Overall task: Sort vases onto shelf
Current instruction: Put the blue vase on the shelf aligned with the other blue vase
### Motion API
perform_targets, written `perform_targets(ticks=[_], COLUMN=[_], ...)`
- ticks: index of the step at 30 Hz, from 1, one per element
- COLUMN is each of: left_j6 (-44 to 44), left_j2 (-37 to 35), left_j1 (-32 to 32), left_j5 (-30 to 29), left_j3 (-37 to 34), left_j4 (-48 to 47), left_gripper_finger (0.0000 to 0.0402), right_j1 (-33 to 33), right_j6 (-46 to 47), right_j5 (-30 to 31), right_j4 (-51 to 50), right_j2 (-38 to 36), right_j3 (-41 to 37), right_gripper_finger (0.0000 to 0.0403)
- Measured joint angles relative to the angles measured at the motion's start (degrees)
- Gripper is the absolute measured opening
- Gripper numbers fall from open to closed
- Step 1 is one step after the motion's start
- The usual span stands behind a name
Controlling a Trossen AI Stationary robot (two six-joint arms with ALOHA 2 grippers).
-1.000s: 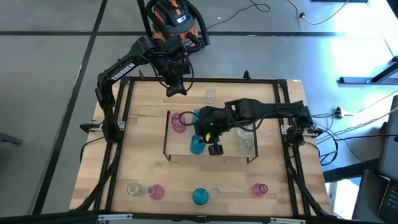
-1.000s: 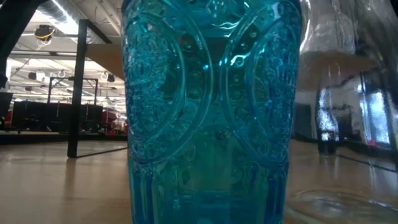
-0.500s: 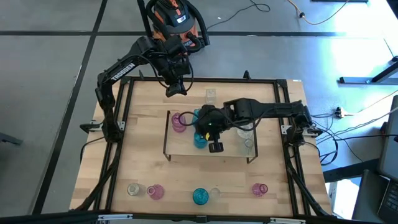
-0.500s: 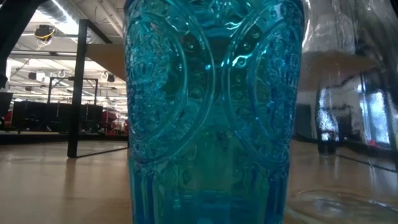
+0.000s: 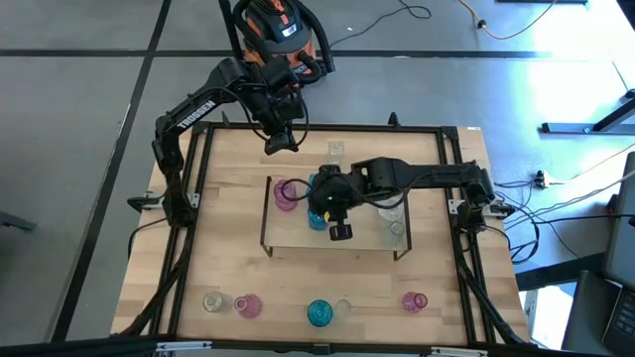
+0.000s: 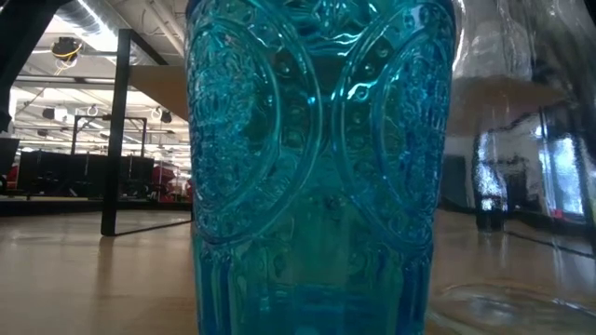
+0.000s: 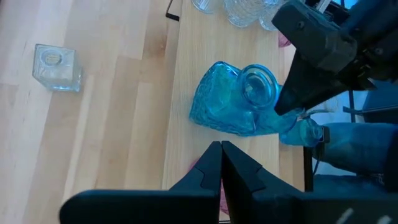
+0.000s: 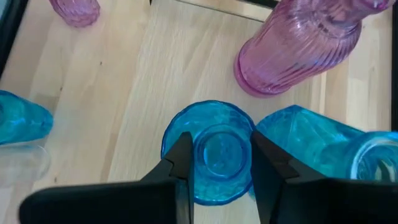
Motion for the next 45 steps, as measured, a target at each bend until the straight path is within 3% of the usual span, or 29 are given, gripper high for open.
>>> perform_targets(ticks=[27,38,45], left_j6=[-0.14,-0.14,-0.22], left_j2=[0.00,0.00,0.00], left_j1=[-0.02,-0.02,-0.02], left_j5=[1.41,1.41,1.41], left_j3=[0.00,0.00,0.00], left_j4=[0.00,0.00,0.00], left_gripper_finger=[0.0000,0.0000,0.0000], right_j1=[0.13,0.11,0.11], right_j6=[0.36,2.00,1.98], right_j5=[1.92,2.58,2.58], right_j4=[-0.24,-0.83,-1.44], right_j2=[0.90,1.05,1.24], right_j3=[0.08,-0.05,1.60], right_gripper_finger=[0.0082,0.0162,0.0185])
